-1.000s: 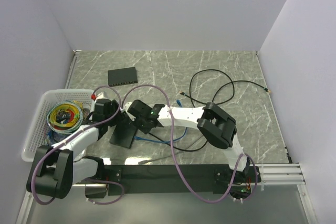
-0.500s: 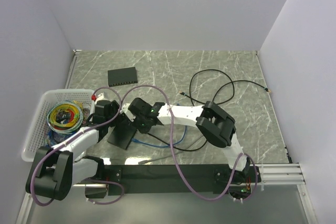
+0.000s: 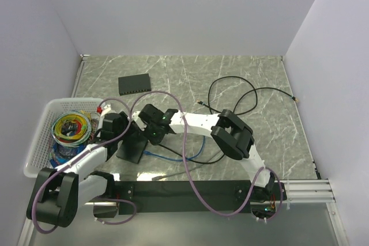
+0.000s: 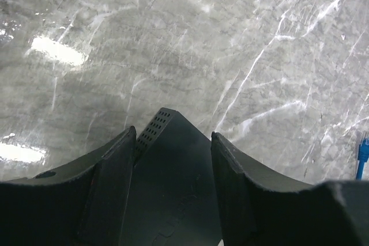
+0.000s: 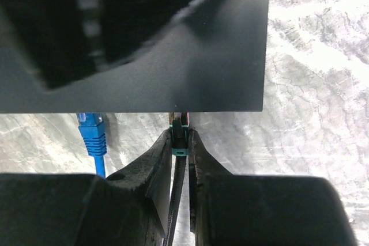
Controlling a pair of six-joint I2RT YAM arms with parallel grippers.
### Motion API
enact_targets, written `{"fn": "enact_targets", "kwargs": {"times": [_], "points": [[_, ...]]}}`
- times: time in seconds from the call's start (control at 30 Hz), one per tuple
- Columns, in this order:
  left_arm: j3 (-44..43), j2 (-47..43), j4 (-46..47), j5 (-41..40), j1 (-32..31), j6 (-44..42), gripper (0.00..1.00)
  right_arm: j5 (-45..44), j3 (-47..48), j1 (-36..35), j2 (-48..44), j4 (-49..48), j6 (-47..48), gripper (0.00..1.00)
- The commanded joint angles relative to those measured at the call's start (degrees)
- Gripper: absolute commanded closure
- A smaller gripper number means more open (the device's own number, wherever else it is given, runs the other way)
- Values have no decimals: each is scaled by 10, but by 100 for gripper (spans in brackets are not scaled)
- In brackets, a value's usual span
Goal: Insert the plug into the switch port
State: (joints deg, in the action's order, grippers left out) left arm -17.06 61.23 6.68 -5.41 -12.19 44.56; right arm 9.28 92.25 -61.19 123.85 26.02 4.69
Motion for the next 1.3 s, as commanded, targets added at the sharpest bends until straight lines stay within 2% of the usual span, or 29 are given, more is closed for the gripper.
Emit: {"fn": "enact_targets", "kwargs": {"times": [0.0, 0.1, 0.33, 0.67, 0.7, 0.83, 0.93, 1.07, 1.17, 1.27], "points": [[24, -13, -43, 171, -37, 55, 42, 15, 21, 12, 2, -296, -32, 100], [28, -16, -42, 172, -41, 58, 42, 35, 39, 14, 3, -303, -30, 100], [25, -12, -47, 171, -43, 55, 42, 100, 151, 18, 53, -285, -42, 100], [13, -16, -65, 159, -44, 50, 41, 98, 191, 18, 64, -279, -42, 99], [6, -19, -85, 148, -44, 50, 41, 94, 188, 17, 58, -280, -42, 88], [-10, -47, -118, 119, -44, 52, 40, 67, 138, 18, 31, -294, -38, 67], [-21, -60, -142, 85, -44, 61, 40, 38, 109, 18, 10, -291, -26, 62], [-43, -72, -161, 56, -43, 65, 38, 28, 79, 20, -10, -278, -12, 60], [-72, -62, -177, 4, -43, 55, 37, 19, 43, 22, -29, -273, -10, 58], [-96, -44, -182, -28, -43, 44, 36, 14, -12, 22, -61, -285, -15, 52]]}}
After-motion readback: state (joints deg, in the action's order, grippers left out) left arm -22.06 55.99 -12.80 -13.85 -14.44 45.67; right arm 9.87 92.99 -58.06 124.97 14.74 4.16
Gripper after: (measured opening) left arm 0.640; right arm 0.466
